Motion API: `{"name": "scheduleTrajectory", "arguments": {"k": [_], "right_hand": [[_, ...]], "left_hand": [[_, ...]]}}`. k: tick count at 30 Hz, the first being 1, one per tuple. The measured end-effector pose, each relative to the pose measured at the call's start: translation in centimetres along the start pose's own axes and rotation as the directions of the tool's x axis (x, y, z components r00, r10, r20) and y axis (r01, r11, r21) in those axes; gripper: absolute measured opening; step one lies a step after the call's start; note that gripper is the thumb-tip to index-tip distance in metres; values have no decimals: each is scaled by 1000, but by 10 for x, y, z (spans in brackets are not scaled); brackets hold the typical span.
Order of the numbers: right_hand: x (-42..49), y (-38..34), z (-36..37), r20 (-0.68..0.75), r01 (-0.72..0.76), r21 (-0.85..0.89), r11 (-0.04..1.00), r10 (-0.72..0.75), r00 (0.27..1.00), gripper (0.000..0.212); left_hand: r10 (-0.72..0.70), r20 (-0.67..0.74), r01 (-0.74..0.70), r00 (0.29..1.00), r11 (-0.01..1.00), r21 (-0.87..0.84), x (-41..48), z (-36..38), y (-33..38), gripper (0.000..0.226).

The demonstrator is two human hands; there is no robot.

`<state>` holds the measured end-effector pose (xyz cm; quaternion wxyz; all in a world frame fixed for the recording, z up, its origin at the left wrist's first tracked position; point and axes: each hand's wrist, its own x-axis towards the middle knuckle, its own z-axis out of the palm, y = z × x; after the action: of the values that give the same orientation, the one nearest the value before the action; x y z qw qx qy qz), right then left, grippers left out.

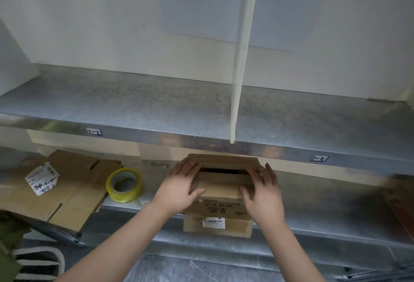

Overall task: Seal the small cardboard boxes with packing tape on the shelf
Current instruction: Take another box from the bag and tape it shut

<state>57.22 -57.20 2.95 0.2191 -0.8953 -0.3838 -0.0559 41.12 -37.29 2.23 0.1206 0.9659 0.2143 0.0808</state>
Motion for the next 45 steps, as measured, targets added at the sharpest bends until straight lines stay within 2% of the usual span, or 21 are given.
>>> {"name": "scheduleTrajectory", "arguments": {"k": [4,8,12,16,20,22,25,29,31,37,45], "right_hand": [[-8,-29,-7,41,102,-7,995,-101,994,47],[-20,-70,0,45,278,25,960,-279,959,45],[-35,-122,21,91,441,79,894,-447,890,45],[-45,-165,50,195,506,110,855,-518,833,46],[-47,-198,85,182,582,71,810,-584,791,43],[-44,-213,106,182,511,106,853,-522,834,45],[-41,-224,141,342,301,117,946,-323,882,52],[-41,-223,185,480,57,46,997,-72,874,56],[-42,-223,200,515,-20,19,1000,8,857,56],[-34,-231,224,525,-92,-74,993,117,843,47],[-23,-237,236,474,-188,-29,982,179,862,17]], "left_hand": [[28,-53,-27,998,999,25,-16,-9,10,66],[41,-111,-28,993,992,120,-43,-19,-8,64],[-15,-28,21,1000,970,242,-85,-25,-52,64],[-113,39,101,993,966,238,-121,-19,-102,65],[-161,112,130,981,960,246,-131,-12,-149,67],[-154,153,117,976,967,226,-128,-9,-171,67],[-101,202,56,974,975,217,-119,-5,-200,67],[-40,281,-28,959,972,234,-104,4,-234,67],[-6,316,-69,949,972,226,-96,9,-247,67],[124,324,-184,938,970,161,-77,24,-260,63],[102,293,-132,951,988,85,-68,33,-271,44]]}}
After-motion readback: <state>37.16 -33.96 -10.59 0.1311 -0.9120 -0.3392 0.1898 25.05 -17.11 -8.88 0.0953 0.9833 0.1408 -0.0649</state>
